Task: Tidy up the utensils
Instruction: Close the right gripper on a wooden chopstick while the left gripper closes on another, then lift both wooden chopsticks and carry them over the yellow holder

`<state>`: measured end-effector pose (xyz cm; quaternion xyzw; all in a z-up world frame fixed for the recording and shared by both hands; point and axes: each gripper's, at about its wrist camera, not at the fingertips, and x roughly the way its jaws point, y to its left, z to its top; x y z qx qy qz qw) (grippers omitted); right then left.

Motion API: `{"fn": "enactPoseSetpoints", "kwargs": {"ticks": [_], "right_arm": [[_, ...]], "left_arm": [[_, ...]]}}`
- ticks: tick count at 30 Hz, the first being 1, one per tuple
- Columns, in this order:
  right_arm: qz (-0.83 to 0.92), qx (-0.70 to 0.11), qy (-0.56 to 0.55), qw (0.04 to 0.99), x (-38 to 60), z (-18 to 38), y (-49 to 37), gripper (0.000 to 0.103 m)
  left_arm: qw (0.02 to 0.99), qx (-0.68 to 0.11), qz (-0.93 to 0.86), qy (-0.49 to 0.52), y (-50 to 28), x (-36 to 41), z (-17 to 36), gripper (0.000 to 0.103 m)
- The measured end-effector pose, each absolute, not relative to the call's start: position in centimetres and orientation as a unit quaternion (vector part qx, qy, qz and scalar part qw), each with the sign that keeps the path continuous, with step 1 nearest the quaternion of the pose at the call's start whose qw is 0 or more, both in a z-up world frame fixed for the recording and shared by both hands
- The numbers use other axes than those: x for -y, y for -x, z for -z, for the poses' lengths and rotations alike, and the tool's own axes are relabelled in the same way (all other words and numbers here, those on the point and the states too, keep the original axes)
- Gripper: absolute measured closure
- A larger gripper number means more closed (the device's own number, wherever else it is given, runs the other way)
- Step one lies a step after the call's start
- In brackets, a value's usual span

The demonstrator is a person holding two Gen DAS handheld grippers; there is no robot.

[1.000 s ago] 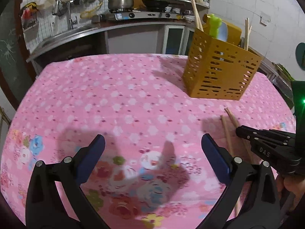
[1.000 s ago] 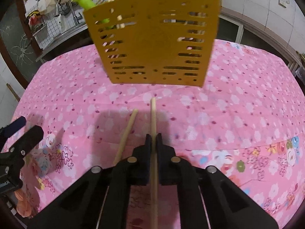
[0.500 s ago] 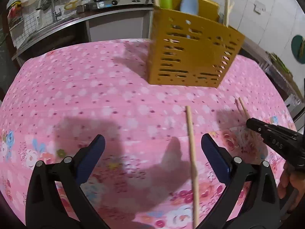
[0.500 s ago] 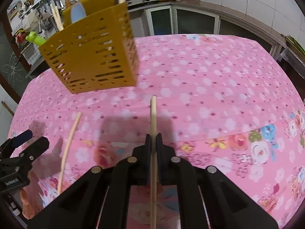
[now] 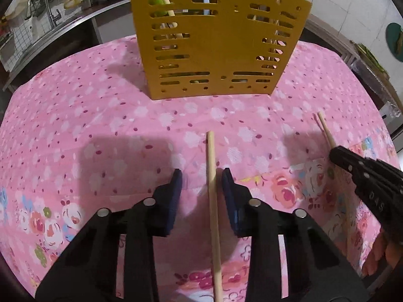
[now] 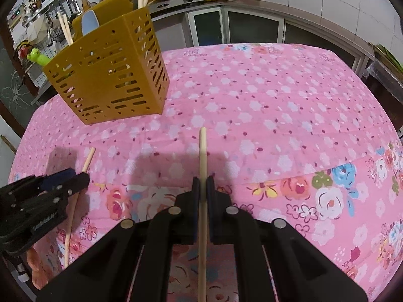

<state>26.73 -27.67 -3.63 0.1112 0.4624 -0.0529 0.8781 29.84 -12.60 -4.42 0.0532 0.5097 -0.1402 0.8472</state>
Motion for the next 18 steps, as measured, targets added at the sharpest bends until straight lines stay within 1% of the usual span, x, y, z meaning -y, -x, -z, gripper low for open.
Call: {"fn": "enactPoseSetpoints", "kwargs": {"ticks": [3,5,12,18], "right_arm": [[0.054,-0.466,-0.108,0.877,27.4,3.7,-26.7,0.097],[0.052,-0.466,-0.109,0.876,27.4,3.6,-26.7,0.097],[0.047,-0.467,-0.109,0.876,27.4,3.3,-26.7,0.097],[0.036,-0.46,-0.114,0.88,27.0,2.5,-26.5,0.097]], "left_arm": [[0.844,-0.517,0.137,-0.043,-30.2,12.7,4.5,0.084],[0.841,-0.52,0.141,-0.04,-30.4,12.7,4.6,0.098],[0.845,-0.515,0.143,-0.017,-30.9,11.7,4.3,0.099],[0.86,-0.488,0.149,0.009,-30.0,9.7,2.3,0.099]]}}
